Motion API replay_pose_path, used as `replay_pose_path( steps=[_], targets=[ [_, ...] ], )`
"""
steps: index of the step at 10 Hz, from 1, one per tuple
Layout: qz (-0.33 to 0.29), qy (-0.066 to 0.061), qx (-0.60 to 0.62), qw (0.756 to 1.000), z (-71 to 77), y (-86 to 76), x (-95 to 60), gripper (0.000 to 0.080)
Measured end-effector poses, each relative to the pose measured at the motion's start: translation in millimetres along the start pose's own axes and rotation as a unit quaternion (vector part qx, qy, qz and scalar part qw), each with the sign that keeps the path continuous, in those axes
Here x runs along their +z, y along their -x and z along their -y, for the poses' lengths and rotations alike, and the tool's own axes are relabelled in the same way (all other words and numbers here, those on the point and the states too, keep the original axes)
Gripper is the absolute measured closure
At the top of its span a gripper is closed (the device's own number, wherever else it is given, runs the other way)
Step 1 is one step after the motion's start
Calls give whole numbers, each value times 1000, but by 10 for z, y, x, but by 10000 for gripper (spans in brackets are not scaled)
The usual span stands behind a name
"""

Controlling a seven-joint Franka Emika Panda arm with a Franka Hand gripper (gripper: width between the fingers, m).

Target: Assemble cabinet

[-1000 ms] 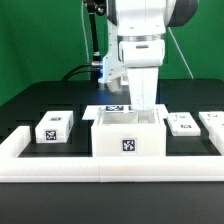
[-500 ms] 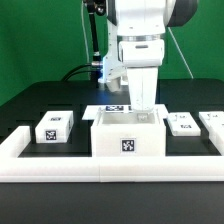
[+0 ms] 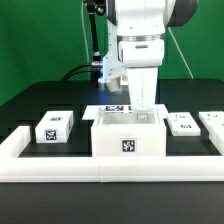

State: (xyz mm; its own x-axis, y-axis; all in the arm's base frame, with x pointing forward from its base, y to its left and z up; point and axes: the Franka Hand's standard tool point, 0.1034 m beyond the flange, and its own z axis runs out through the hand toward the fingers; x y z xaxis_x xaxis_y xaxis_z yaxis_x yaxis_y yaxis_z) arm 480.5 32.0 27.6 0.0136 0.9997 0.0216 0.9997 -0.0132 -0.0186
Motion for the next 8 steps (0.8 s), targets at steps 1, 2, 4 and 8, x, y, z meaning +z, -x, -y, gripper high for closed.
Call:
replay_pose_path(
  steps=[1, 2, 4, 8],
  targets=[
    [0, 0, 0, 1000, 0, 0, 0, 772],
    [0, 3, -10, 1000, -34, 18, -18, 772],
    [-1, 19, -22, 1000, -200, 24, -85, 771],
    [-7, 38, -21, 999, -395, -319, -95, 771]
  ],
)
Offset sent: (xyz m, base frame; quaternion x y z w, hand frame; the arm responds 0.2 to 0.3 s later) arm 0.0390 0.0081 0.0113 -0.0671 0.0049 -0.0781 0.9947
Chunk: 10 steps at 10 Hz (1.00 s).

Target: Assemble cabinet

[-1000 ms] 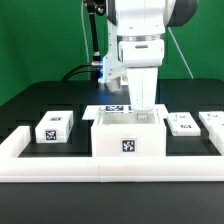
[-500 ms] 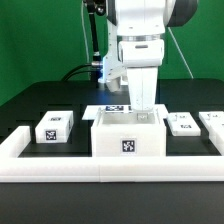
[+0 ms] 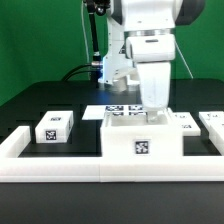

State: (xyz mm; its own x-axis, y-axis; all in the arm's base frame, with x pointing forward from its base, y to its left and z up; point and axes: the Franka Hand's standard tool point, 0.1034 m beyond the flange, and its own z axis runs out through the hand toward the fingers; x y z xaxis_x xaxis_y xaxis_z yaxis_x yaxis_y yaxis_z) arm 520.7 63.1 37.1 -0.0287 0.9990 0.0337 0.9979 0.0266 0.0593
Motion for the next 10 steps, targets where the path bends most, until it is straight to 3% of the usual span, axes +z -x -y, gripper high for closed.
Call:
replay_pose_path(
  steps=[4, 5, 6, 10],
  targets=[
    [0, -1, 1, 1000, 53, 11, 33, 771],
    [-1, 4, -1, 1000, 39, -29, 41, 771],
    [-3, 12, -11, 1000, 16, -141, 60, 771],
    [-6, 11, -13, 1000, -7, -434, 102, 771]
  ],
)
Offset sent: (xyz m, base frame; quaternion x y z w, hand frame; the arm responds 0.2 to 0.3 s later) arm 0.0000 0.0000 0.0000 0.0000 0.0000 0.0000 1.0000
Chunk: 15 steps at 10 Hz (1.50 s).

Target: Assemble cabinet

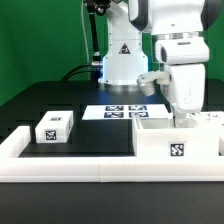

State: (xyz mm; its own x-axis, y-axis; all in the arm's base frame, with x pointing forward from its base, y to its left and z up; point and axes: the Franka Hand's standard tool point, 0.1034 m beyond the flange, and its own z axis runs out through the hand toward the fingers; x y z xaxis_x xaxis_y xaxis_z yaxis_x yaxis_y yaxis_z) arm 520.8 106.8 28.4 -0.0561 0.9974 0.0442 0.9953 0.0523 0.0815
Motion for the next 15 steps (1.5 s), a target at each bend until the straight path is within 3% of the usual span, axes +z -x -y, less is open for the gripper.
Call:
replay_pose_path(
  steps=[5, 7, 8, 9, 10, 11, 12, 15],
  targets=[
    [6, -24, 4, 1000, -22, -201, 8, 771],
    [11, -29, 3, 1000, -22, -173, 11, 771],
    [11, -29, 3, 1000, -23, -169, 11, 673],
    [12, -29, 4, 1000, -23, -164, 11, 495],
    [12, -29, 4, 1000, -23, -161, 12, 495],
    [12, -29, 4, 1000, -24, -160, 12, 295],
    [12, -29, 4, 1000, -24, -158, 11, 193],
    [12, -29, 5, 999, -25, -151, 11, 151]
  ],
)
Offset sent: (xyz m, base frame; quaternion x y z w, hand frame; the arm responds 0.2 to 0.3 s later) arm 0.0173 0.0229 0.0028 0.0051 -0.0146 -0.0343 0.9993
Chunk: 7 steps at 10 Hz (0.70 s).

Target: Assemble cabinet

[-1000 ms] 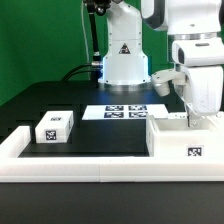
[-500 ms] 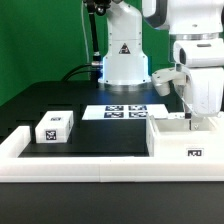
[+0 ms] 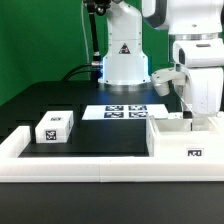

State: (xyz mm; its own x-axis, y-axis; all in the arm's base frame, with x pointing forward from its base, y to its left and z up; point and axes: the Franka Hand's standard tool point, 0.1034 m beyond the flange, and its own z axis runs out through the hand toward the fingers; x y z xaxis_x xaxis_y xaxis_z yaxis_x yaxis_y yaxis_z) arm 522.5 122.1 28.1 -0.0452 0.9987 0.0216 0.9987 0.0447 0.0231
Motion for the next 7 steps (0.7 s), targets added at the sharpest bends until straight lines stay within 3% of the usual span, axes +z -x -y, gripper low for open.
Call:
replay_pose_path(
  steps=[4, 5, 7],
  targets=[
    [0, 0, 1, 1000, -2, 5, -4, 151],
    [3, 0, 5, 1000, -11, -9, -97, 151],
    [11, 8, 8, 1000, -55, -25, -438, 151]
  ],
)
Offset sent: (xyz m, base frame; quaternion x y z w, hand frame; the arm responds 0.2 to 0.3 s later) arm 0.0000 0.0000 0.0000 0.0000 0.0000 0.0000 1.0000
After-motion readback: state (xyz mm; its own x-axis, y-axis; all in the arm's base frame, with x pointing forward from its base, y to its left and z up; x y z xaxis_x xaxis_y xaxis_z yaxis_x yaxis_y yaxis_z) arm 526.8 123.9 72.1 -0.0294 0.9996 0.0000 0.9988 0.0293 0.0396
